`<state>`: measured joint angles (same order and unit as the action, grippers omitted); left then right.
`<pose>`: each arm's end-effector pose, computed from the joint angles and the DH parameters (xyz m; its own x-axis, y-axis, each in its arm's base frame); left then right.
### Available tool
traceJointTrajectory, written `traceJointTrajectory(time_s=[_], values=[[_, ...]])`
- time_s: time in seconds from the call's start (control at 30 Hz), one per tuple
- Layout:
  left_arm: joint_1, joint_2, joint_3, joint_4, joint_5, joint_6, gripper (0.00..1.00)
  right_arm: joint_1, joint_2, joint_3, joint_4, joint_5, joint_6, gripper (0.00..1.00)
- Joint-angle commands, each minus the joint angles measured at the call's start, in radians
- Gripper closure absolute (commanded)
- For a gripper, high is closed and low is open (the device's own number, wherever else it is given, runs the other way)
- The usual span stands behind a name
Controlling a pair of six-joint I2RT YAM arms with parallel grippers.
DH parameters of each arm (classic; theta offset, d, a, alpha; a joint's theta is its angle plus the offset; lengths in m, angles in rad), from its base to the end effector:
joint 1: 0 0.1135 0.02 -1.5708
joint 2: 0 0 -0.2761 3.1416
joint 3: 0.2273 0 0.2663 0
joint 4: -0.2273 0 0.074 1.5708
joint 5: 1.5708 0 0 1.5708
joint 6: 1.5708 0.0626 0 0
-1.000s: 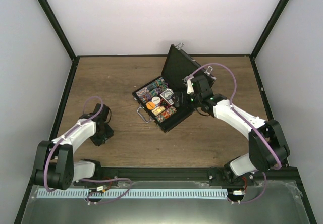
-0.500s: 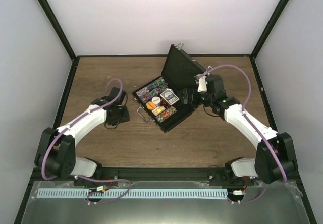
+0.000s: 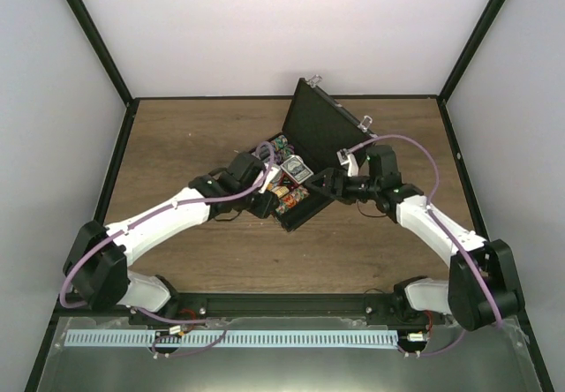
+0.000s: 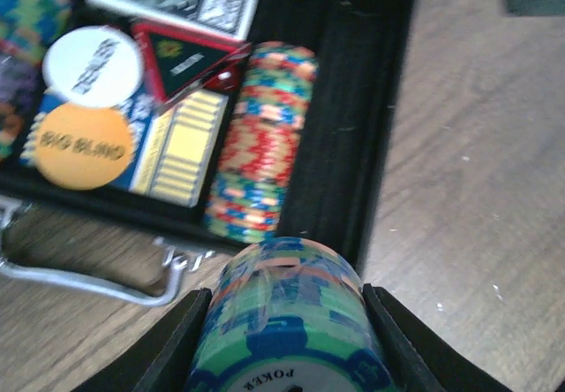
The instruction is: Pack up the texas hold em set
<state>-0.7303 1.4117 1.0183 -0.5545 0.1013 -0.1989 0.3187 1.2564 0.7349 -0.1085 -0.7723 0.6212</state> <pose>0.2330 -0.2171 0.2314 -0.7329 0.3925 -0.5557 0.5741 0.7950 -0.1958 0.2574 0.1309 0.2288 -0.8972 0.1430 -0.4178 -0.2923 0.5169 0.8046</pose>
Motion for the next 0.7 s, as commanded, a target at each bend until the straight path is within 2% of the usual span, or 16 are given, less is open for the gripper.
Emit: traceJointTrajectory(time_s=[0.0,0.33,0.5,0.67], values=[[-0.058,-0.039,-0.005,0.113,0.086,0.157,0.79,0.023,0.015,0.001,0.056,-0.135,0.059,0.04],[-0.148,-0.058,-0.027,0.174,0.105,0.242,0.79,0.136,0.093,-0.003,0.138,-0.194,0.125,0.08],[-0.159,-0.058,-0.034,0.185,0.086,0.249,0.80,0.179,0.129,0.006,0.178,-0.231,0.144,0.17],[-0.164,-0.068,-0.043,0.202,0.055,0.251,0.81,0.207,0.151,0.019,0.144,-0.242,0.111,0.24]])
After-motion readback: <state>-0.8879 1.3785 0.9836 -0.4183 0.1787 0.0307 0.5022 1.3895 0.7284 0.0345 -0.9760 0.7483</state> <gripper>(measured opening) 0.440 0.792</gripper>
